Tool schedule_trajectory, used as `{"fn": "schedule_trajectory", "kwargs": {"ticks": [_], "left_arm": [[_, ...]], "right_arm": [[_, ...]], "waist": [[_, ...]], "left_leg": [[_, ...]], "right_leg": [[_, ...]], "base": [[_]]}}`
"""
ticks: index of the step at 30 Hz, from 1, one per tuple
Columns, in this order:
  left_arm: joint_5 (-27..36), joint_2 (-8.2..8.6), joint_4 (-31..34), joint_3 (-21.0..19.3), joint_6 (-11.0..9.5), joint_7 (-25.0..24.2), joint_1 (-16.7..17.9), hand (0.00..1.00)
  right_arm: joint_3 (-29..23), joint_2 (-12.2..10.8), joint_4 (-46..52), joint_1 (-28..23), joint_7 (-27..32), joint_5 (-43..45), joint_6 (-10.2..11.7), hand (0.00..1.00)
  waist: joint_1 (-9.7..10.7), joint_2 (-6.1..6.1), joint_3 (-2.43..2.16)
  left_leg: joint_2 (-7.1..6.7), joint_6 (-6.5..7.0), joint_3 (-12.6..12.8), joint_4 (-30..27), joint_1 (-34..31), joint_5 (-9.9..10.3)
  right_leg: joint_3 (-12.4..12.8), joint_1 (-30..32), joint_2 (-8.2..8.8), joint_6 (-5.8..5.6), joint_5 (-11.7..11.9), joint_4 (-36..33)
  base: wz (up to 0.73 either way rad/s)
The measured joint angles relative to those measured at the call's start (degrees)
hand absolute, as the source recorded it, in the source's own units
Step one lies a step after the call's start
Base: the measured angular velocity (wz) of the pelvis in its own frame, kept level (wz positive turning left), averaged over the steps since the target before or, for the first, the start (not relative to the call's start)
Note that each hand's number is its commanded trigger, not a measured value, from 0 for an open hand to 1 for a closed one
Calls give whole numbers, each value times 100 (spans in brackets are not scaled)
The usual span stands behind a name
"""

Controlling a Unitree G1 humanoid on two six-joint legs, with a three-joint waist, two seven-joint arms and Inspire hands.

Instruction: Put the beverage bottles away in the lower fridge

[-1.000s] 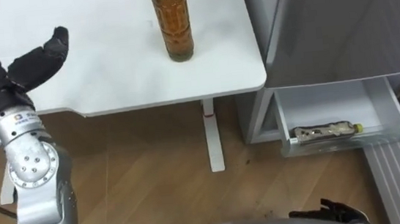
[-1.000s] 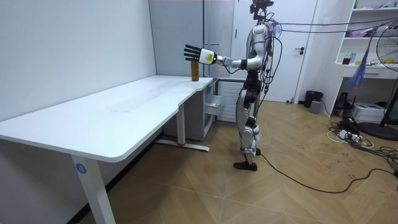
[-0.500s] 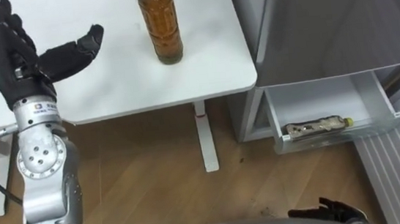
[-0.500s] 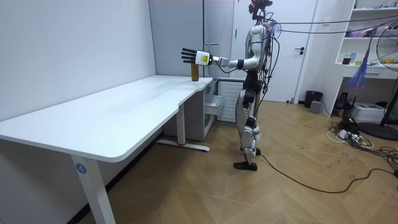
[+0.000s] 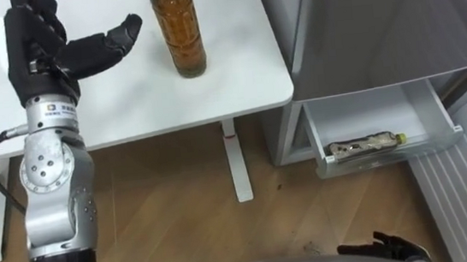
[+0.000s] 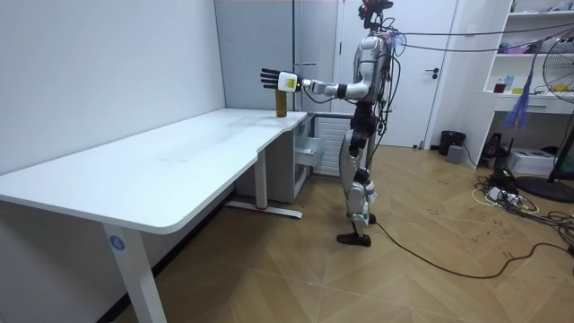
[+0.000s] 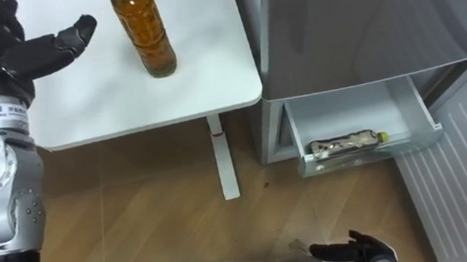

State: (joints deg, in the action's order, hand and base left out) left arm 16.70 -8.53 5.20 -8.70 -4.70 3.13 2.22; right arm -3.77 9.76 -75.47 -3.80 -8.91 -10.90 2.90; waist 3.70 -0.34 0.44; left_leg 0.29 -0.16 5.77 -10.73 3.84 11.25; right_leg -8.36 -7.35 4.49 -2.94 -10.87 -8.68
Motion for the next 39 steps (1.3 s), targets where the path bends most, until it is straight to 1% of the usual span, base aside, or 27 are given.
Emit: {"fn": "schedule_trajectory", "kwargs": {"ticks": [3,7,8,9,11,13,14,16,18,21,23,25,28,32,39], "left_arm": [[191,-55,-99,-3,91,-72,-1,0],[195,-57,-134,-2,232,-228,-1,0],[190,-58,-134,-2,235,-245,-1,0],[188,-58,-135,-2,236,-252,-1,0],[191,-59,-153,3,237,-252,-25,0],[311,-125,-429,75,243,-248,-267,0],[319,-138,-480,88,253,-247,-331,0],[398,-143,-534,120,273,-261,-465,0],[396,-146,-536,126,274,-277,-499,0],[396,-149,-580,130,304,-334,-542,0],[395,-158,-625,169,353,-364,-553,0],[392,-163,-682,206,477,-383,-555,0],[392,-165,-742,218,560,-386,-557,0],[387,-166,-844,233,605,-387,-565,0],[383,-184,-970,242,648,-374,-568,0]], "right_arm": [[-6,-1,-1,34,-3,0,-37,0],[-88,-7,-2,31,-4,0,-57,0],[-91,-7,-2,28,-3,0,-59,0],[-92,-5,-2,35,-1,0,-58,0],[-90,-3,2,31,1,-1,-55,0],[-87,8,27,34,11,-1,-54,0],[-87,9,39,34,14,-1,-54,0],[-90,10,50,31,23,-2,-53,0],[-92,9,78,30,25,-2,-54,0],[-92,8,197,-7,49,-1,-103,0],[-92,8,204,-9,57,-1,-122,0],[-93,9,228,-8,57,-1,-166,0],[-92,9,261,-12,55,2,-189,0],[-94,9,279,-12,53,3,-247,0],[-170,10,294,-13,68,44,-301,0]], "waist": [[87,13,8],[107,19,13],[110,24,16],[110,35,29],[130,58,35],[137,89,48],[140,94,50],[160,102,47],[226,105,45],[250,108,41],[252,105,40],[252,100,37],[263,86,28],[279,66,15],[402,53,2]], "left_leg": [[1,0,-1,1,1,0],[18,-1,13,5,4,1],[21,-1,16,6,9,1],[26,-2,28,10,31,1],[29,-4,37,42,63,2],[30,-4,37,69,75,2],[30,-4,37,73,73,2],[30,-4,39,94,74,2],[28,-3,46,95,83,2],[28,-3,77,97,90,1],[28,-2,99,96,88,1],[29,-2,119,96,85,1],[30,-2,149,96,91,1],[30,-1,188,93,94,0],[37,-1,199,97,80,1]], "right_leg": [[39,0,-8,6,3,-1],[58,10,-23,20,12,-1],[67,15,-26,21,13,0],[100,35,-33,25,15,0],[121,29,-38,25,16,-1],[141,39,-45,28,17,-5],[152,41,-48,29,18,-5],[194,41,-55,33,21,-8],[206,44,-55,33,21,-8],[225,59,-55,33,21,-4],[246,67,-55,33,21,-1],[265,80,-55,33,21,-1],[297,86,-55,33,21,-2],[351,104,-55,33,21,-12],[371,170,-58,32,21,-99]], "base": [[0],[-2],[-5],[-8],[-7],[-5],[-9],[-10],[-6],[-7],[-6],[-4],[-5],[-6],[-1]]}}
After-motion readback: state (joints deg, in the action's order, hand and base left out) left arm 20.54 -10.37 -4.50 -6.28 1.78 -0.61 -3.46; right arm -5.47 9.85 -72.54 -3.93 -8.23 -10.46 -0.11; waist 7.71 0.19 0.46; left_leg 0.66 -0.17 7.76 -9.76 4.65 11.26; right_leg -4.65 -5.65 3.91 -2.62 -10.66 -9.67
